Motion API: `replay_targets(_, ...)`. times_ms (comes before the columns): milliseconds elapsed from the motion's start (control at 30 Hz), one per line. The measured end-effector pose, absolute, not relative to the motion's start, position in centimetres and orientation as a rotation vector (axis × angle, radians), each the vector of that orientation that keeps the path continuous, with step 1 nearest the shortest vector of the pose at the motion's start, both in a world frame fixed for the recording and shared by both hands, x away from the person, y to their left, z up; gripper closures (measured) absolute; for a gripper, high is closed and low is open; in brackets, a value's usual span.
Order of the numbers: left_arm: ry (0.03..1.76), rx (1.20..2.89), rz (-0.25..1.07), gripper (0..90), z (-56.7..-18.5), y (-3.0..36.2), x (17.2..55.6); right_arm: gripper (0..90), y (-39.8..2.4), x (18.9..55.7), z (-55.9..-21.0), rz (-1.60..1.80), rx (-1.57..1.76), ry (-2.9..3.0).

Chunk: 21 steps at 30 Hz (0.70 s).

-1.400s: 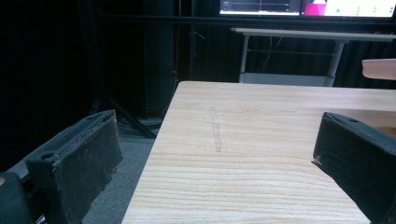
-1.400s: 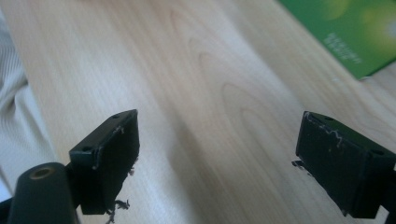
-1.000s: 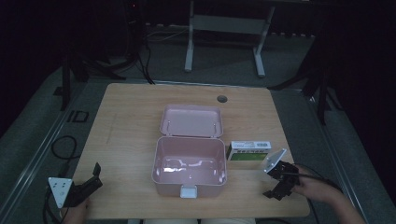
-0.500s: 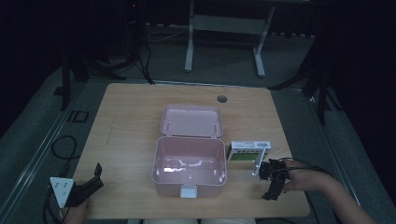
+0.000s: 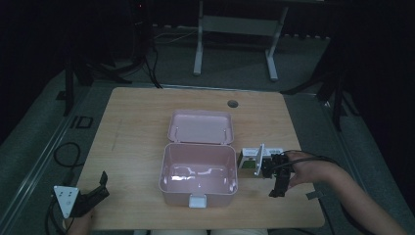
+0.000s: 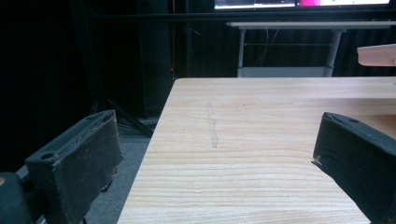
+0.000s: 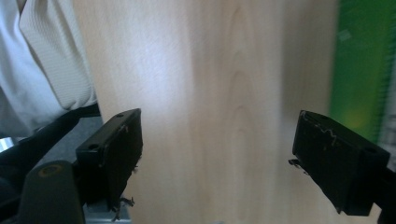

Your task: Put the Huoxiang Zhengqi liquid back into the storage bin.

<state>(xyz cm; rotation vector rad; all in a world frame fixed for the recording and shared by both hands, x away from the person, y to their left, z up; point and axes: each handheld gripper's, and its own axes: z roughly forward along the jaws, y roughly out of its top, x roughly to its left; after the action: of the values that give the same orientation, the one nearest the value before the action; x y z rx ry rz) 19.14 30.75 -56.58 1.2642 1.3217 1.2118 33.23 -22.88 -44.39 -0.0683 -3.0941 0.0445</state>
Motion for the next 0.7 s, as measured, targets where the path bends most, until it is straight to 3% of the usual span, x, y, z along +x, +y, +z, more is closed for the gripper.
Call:
replay_targets(433, 1.324, 1.263, 1.200, 1.1, -56.6, 30.8, 19.2, 29.1, -22.6, 36.9, -40.3, -0.012, -0.030, -3.172)
replay_targets(700, 1.322, 1.266, 1.196, 1.1, -56.6, 30.9, 19.2, 35.0, -22.3, 39.5, -40.5, -0.009, -0.040, -3.193)
